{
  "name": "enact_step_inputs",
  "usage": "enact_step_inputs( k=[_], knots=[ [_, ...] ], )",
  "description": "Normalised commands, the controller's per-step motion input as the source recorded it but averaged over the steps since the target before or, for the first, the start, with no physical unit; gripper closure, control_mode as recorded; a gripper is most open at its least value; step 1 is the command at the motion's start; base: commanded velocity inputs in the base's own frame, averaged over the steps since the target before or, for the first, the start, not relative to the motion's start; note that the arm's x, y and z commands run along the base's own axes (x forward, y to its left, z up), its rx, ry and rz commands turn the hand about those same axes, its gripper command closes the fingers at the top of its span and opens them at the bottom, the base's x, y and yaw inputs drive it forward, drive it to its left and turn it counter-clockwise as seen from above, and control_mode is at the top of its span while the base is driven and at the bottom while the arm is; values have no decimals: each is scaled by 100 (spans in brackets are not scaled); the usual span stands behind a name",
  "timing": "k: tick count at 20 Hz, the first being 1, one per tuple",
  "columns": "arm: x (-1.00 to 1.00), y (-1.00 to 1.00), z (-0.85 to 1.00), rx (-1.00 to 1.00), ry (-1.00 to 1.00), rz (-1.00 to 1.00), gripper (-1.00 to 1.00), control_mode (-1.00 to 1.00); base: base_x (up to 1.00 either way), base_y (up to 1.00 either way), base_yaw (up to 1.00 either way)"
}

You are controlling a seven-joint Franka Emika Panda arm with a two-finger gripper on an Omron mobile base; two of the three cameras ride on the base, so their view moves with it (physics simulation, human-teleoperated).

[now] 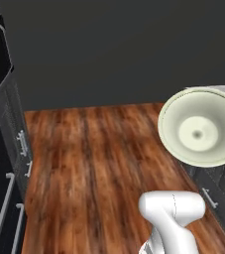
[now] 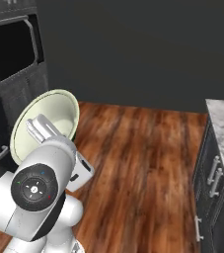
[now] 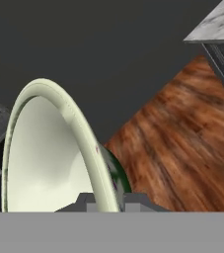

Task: Move the bowls from the cabinet to the plates on the dining table.

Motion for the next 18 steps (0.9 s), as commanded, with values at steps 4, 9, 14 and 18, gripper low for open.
enact_step_inputs(
  k=[4,9,14,18],
  knots=[
    [0,0,0,0,0,0,100,100,76,-19,0],
    [0,0,0,0,0,0,100,100,69,-17,0],
    [0,0,0,0,0,0,100,100,69,-14,-1],
    [0,0,0,0,0,0,100,100,23,-2,-1]
  ],
)
